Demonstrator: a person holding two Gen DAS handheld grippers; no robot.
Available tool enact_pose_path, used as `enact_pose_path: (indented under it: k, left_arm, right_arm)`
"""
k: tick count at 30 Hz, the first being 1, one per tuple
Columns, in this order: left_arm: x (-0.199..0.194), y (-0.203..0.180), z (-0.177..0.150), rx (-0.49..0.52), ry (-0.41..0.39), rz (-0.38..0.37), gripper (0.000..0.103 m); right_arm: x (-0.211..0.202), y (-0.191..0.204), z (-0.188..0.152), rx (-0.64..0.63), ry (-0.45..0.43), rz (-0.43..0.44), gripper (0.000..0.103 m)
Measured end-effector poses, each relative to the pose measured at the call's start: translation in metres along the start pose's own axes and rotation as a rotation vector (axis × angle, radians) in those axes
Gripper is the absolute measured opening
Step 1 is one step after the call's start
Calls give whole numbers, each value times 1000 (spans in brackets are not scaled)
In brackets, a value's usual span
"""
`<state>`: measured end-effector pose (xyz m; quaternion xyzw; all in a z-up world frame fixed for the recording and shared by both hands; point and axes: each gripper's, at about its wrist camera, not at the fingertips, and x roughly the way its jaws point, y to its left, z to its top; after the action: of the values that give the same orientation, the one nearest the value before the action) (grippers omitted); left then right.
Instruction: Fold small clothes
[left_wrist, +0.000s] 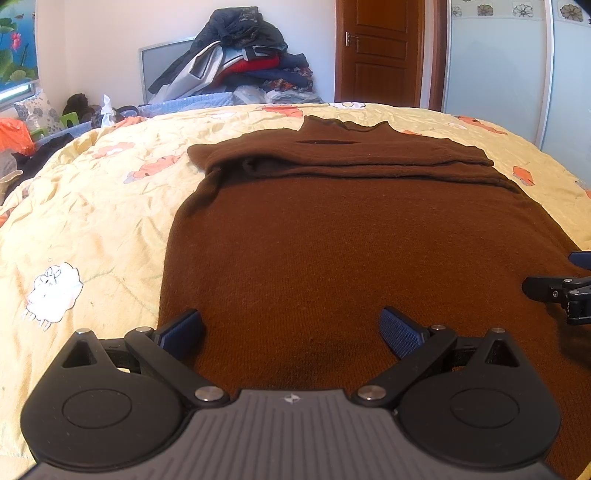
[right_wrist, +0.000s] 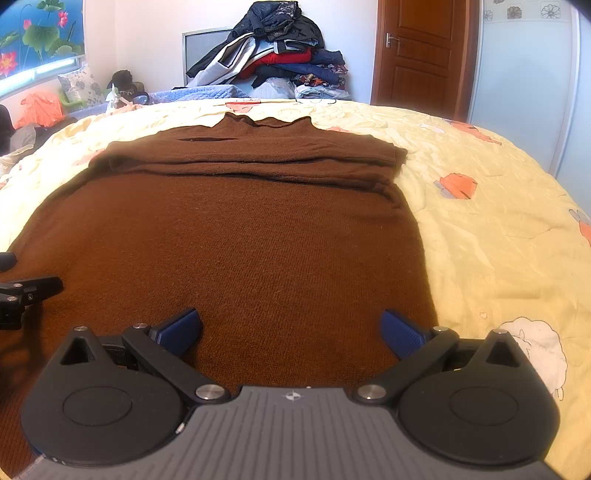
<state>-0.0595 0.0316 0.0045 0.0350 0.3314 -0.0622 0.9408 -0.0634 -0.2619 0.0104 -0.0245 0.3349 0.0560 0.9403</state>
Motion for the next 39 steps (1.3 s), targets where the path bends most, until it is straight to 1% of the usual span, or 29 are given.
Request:
enact_pose_path:
  k: [5, 7, 10, 14, 20, 26, 32, 39]
  left_arm:
    - [-3, -2, -1, -10, 0, 15, 103]
    - [-6, -2, -3, -47, 12, 27, 103]
    - [-15, -7, -8, -77, 34, 32, 103]
    - [-25, -14, -14, -94, 62, 56, 103]
    - [-33, -19, -20, -74, 75, 47, 103]
    - [-42, -22, -24, -53, 99, 31, 103]
    - [-51, -19, -31, -36, 103, 11, 103]
    - [-55, -18, -32, -29, 111, 9, 103]
  right_arm:
    - [0, 0, 0, 0, 0, 0, 103]
    - [0, 0, 0, 0, 0, -2, 103]
    - [-2, 2, 0, -2, -1, -13, 103]
    - [-7, 0, -2, 13, 8, -16, 103]
    - [-17, 6, -10, 25, 16, -40, 103]
    - [-22, 12, -13, 63, 34, -82, 103]
    - [-27, 11, -19, 66, 27, -82, 103]
    - [-32, 12, -22, 69, 27, -90, 103]
